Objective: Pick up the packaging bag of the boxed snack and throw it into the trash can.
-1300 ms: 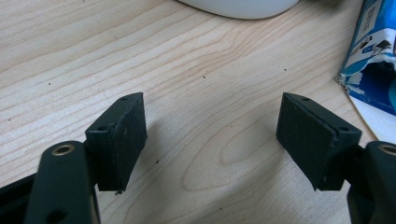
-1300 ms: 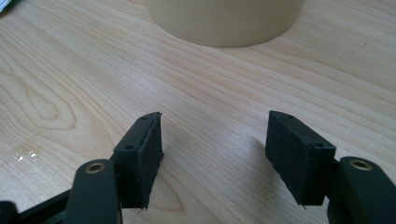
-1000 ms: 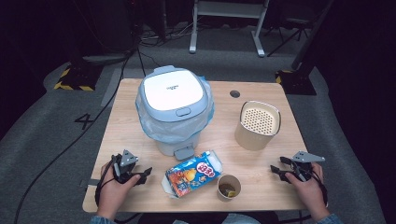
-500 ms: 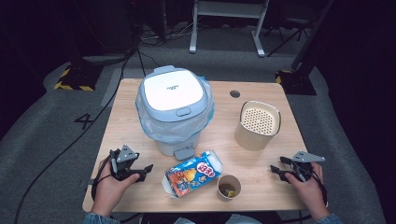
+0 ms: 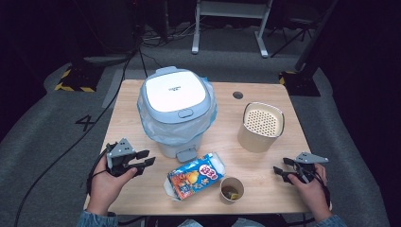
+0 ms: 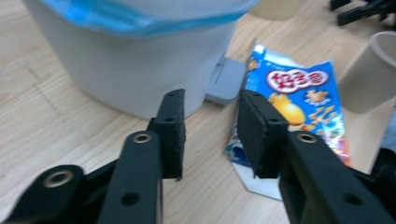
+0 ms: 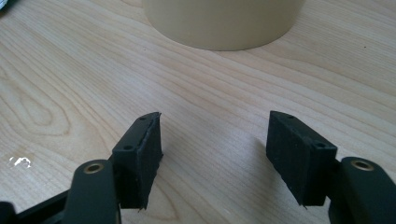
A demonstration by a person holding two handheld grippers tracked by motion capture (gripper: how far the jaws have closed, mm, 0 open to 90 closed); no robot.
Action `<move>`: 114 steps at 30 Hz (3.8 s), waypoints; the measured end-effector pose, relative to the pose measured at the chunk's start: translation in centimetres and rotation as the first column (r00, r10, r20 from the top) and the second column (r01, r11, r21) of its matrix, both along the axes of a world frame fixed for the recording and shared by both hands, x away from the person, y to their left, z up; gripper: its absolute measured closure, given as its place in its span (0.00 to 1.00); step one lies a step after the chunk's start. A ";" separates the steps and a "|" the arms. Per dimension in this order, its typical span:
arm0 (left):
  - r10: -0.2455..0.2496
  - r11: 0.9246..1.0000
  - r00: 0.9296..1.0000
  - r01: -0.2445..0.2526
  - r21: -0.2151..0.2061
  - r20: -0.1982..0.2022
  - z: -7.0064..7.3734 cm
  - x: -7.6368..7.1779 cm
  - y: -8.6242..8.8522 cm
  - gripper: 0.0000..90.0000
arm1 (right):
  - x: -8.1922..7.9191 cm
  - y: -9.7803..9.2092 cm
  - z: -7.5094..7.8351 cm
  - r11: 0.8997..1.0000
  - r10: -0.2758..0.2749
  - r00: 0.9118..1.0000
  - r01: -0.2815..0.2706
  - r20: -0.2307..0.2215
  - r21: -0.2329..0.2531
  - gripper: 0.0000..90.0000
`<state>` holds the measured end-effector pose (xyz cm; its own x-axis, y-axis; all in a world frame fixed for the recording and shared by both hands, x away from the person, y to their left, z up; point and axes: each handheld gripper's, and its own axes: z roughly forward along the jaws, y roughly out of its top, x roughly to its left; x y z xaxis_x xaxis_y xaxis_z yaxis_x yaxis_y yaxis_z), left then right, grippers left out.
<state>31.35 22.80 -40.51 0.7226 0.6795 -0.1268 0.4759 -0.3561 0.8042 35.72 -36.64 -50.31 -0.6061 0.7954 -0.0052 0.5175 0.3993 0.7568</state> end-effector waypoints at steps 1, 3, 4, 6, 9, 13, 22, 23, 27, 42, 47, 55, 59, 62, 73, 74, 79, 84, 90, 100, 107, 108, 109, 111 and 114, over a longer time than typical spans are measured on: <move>0.000 1.000 1.000 0.000 0.000 0.000 0.0 0.0 0.0 0.74 | 0.0 0.0 0.0 1.000 0.000 1.000 0.000 0.000 0.000 0.40; -0.028 1.000 1.000 0.028 -0.010 0.006 0.7 0.0 0.0 0.78 | 0.1 0.0 0.0 1.000 0.000 1.000 0.000 0.000 0.000 0.40; -0.028 1.000 1.000 0.028 -0.010 0.006 0.7 0.0 0.0 0.79 | 0.1 0.0 0.0 1.000 0.000 1.000 0.000 0.000 0.000 0.40; -0.068 0.997 0.998 0.068 -0.029 0.011 1.6 0.1 0.2 0.84 | 0.1 0.0 0.0 1.000 0.000 1.000 0.000 0.000 -0.001 0.40; -0.100 0.995 0.995 0.100 -0.019 0.015 2.8 0.2 0.1 0.89 | 0.1 0.0 0.0 1.000 0.000 1.000 0.000 0.000 0.000 0.40; -0.119 0.993 0.992 0.120 -0.023 0.032 3.9 0.3 -0.1 1.00 | 0.1 0.0 0.0 1.000 0.000 1.000 0.000 0.000 -0.001 0.40; -0.166 0.984 0.984 0.170 -0.049 0.066 6.9 0.6 -0.9 1.00 | 0.1 0.0 0.0 1.000 0.000 1.000 0.000 0.001 -0.001 0.40; -0.169 0.984 0.983 0.172 -0.050 0.069 7.2 0.7 -1.0 1.00 | 0.1 0.0 0.0 1.000 0.000 1.000 0.000 0.001 -0.001 0.40; -0.189 0.979 0.978 0.195 -0.062 0.087 8.4 0.9 -1.5 1.00 | 0.1 0.0 0.0 1.000 0.000 1.000 0.000 0.001 -0.001 0.40; -0.242 0.953 0.957 0.266 -0.147 0.159 12.2 3.6 -3.8 1.00 | 0.1 0.0 0.0 1.000 0.000 1.000 0.000 0.001 -0.002 0.40; -0.262 0.944 0.949 0.289 -0.160 0.173 12.6 4.6 -4.9 1.00 | 0.1 0.0 0.0 1.000 0.000 1.000 0.000 0.001 -0.001 0.40; -0.259 0.948 0.949 0.285 -0.141 0.179 12.8 6.1 -6.6 1.00 | 0.1 0.0 0.0 1.000 0.000 1.000 0.000 0.001 -0.001 0.40; -0.231 0.961 0.956 0.253 -0.110 0.181 12.8 6.8 -7.5 1.00 | 0.1 0.0 0.0 1.000 0.000 1.000 0.000 0.001 -0.001 0.40; -0.208 0.972 0.962 0.224 -0.072 0.178 12.7 7.3 -7.9 1.00 | 0.1 0.0 0.0 1.000 -0.001 1.000 0.001 0.001 -0.001 0.40; -0.183 0.983 0.968 0.186 -0.002 0.173 12.5 7.7 -8.1 1.00 | 0.1 0.0 0.0 1.000 0.000 1.000 0.000 0.001 -0.001 0.40; -0.188 0.982 0.966 0.189 0.013 0.177 12.6 7.7 -8.1 1.00 | 0.1 0.0 0.0 1.000 0.000 1.000 0.000 0.001 -0.001 0.40; -0.195 0.981 0.967 0.193 0.028 0.163 12.8 7.6 -8.5 1.00 | 0.1 0.0 0.0 1.000 -0.001 1.000 0.001 0.001 -0.001 0.40; -0.199 0.979 0.966 0.190 0.073 0.167 12.9 7.4 -8.8 1.00 | 0.1 0.0 0.0 1.000 -0.001 1.000 0.001 0.002 -0.001 0.40; -0.188 0.981 0.967 0.178 0.072 0.169 13.0 7.4 -8.7 1.00 | 0.1 0.0 0.0 1.000 -0.001 1.000 0.001 0.002 -0.002 0.40; -0.239 0.966 0.950 0.254 -0.053 0.201 12.8 6.3 -8.0 0.63 | 0.1 0.0 0.0 1.000 -0.001 1.000 0.001 0.002 -0.001 0.40; -0.258 0.960 0.949 0.273 -0.066 0.180 12.4 4.1 -7.6 0.46 | 0.0 0.0 0.0 1.000 -0.001 1.000 0.001 0.004 -0.004 0.40; -0.258 0.960 0.949 0.273 -0.066 0.180 12.4 4.1 -7.6 0.44 | 0.0 0.0 0.0 1.000 -0.001 1.000 0.001 0.003 -0.003 0.40; -0.258 0.960 0.949 0.273 -0.064 0.181 12.3 3.8 -7.5 0.42 | 0.0 0.0 0.0 1.000 -0.001 1.000 0.001 0.004 -0.004 0.40; -0.262 0.959 0.947 0.277 -0.059 0.188 12.2 3.1 -7.4 0.38 | 0.0 0.0 0.0 1.000 -0.001 1.000 0.001 0.004 -0.003 0.40; -0.264 0.960 0.947 0.276 -0.045 0.183 11.8 2.4 -7.3 0.35 | 0.0 0.1 0.0 1.000 -0.002 1.000 0.002 0.005 -0.005 0.40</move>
